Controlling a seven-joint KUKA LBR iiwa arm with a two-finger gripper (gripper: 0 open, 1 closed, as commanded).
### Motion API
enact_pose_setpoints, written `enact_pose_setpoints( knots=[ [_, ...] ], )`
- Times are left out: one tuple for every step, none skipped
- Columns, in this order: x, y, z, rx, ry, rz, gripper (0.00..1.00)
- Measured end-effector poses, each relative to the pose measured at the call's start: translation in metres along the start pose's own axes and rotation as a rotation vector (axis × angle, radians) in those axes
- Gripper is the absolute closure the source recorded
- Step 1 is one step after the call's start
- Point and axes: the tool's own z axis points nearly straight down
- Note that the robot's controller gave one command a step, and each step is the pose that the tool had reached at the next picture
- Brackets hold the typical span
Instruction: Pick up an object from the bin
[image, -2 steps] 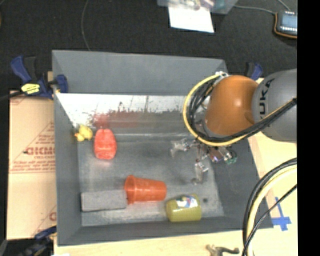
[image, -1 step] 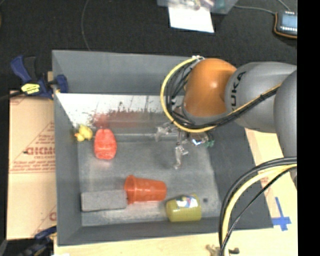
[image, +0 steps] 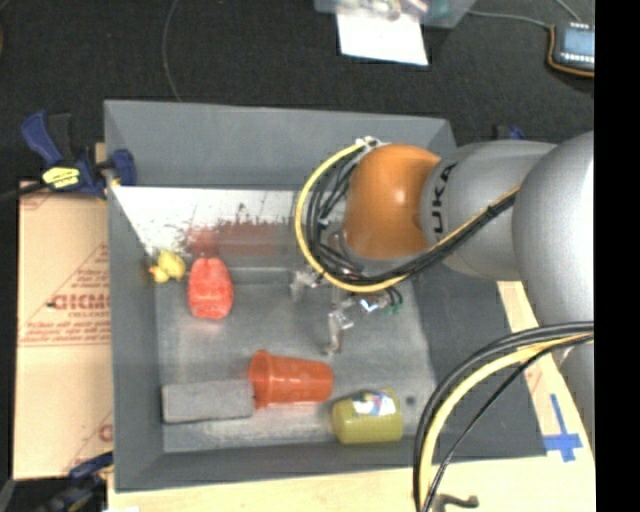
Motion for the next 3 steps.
enact_pose_setpoints(
  knots=[
    [0.035,-0.012,-0.001,-0.003,-0.004,0.161,1.0],
    [0.035,-0.012,-0.001,-0.003,-0.004,0.161,1.0],
    [0.037,-0.012,-0.019,-0.004,0.001,0.16,1.0]
  ],
)
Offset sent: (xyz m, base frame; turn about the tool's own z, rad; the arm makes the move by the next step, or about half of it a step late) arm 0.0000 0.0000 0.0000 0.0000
